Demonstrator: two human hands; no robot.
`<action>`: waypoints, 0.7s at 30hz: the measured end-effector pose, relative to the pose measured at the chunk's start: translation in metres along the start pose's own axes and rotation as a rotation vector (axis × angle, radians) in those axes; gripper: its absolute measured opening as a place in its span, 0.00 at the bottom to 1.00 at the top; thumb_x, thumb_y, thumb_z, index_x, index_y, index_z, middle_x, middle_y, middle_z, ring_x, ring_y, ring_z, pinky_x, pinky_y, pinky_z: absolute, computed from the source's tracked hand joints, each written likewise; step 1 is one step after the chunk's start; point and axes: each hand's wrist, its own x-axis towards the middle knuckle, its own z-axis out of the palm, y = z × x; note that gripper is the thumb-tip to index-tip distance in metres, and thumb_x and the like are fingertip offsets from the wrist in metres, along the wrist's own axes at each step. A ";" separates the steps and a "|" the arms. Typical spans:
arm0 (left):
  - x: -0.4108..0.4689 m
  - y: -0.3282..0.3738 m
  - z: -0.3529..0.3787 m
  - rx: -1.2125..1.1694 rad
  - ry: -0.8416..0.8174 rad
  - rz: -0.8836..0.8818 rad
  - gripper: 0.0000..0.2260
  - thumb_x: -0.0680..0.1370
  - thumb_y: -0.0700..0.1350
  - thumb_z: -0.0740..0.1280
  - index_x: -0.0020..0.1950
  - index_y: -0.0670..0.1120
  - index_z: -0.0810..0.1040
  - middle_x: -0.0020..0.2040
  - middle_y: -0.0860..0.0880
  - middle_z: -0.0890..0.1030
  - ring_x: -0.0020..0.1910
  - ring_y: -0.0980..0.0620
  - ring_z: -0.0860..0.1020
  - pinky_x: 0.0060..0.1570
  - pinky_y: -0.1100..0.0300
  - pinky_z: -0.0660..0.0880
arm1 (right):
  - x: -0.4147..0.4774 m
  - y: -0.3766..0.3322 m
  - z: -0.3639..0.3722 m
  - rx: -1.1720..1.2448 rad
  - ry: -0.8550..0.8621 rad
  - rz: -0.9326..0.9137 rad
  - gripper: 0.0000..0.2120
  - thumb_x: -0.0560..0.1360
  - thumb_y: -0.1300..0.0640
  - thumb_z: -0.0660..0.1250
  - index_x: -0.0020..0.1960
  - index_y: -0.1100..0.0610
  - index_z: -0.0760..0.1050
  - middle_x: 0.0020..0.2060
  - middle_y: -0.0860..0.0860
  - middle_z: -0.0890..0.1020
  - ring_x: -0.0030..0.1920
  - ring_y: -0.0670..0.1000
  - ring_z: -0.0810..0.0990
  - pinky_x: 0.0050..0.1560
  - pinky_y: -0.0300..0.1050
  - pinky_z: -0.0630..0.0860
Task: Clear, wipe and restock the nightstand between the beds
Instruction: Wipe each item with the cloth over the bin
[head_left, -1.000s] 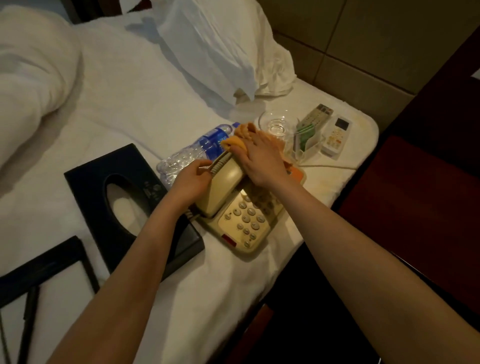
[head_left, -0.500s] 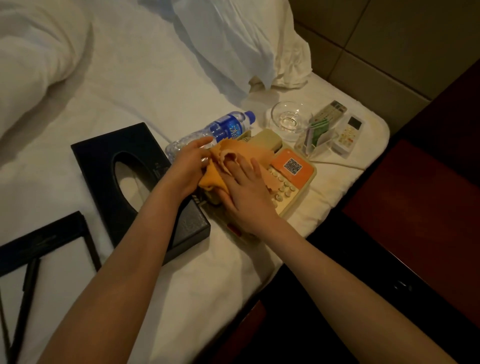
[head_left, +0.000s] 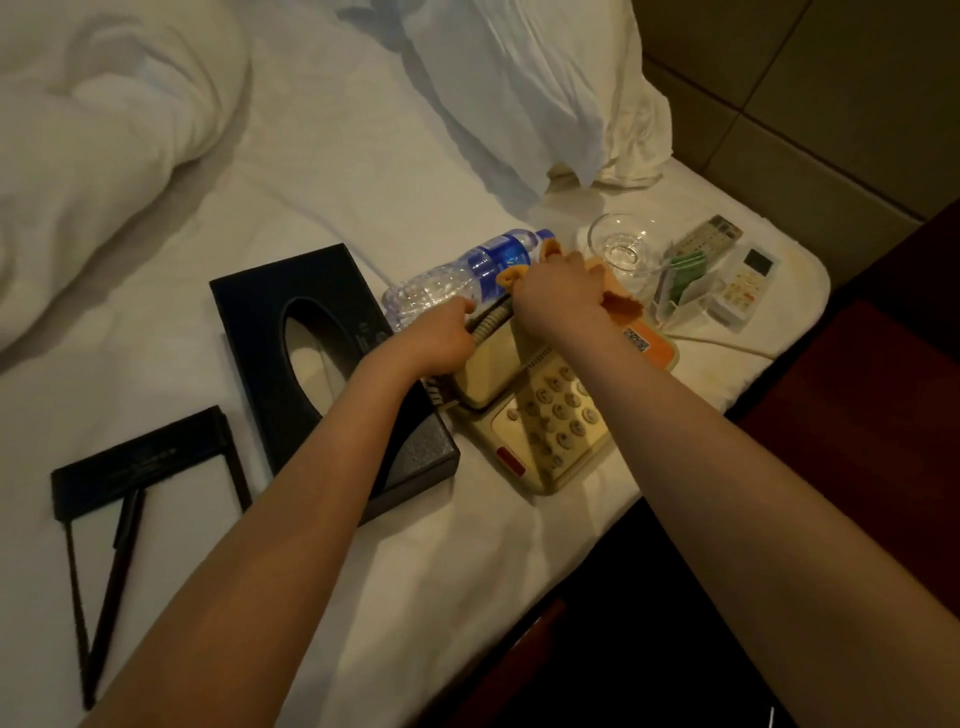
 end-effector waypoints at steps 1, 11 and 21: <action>0.000 0.000 -0.004 0.124 0.015 0.010 0.23 0.79 0.36 0.59 0.74 0.43 0.61 0.69 0.41 0.70 0.66 0.44 0.70 0.62 0.54 0.69 | 0.002 -0.005 0.000 -0.028 -0.029 0.004 0.18 0.78 0.54 0.58 0.66 0.59 0.69 0.65 0.60 0.68 0.66 0.61 0.65 0.68 0.61 0.59; 0.010 -0.005 -0.005 0.487 0.091 -0.160 0.15 0.80 0.38 0.60 0.66 0.37 0.70 0.67 0.40 0.71 0.65 0.44 0.71 0.62 0.56 0.69 | -0.011 -0.045 0.012 -0.377 -0.067 -0.148 0.18 0.79 0.51 0.55 0.65 0.55 0.71 0.65 0.61 0.71 0.68 0.67 0.64 0.69 0.68 0.56; 0.003 -0.011 -0.006 0.585 0.164 -0.015 0.14 0.74 0.40 0.70 0.59 0.42 0.77 0.60 0.43 0.78 0.59 0.44 0.76 0.57 0.55 0.72 | -0.020 -0.024 0.002 0.178 0.165 -0.379 0.10 0.77 0.56 0.58 0.38 0.56 0.70 0.30 0.49 0.69 0.35 0.49 0.72 0.36 0.42 0.66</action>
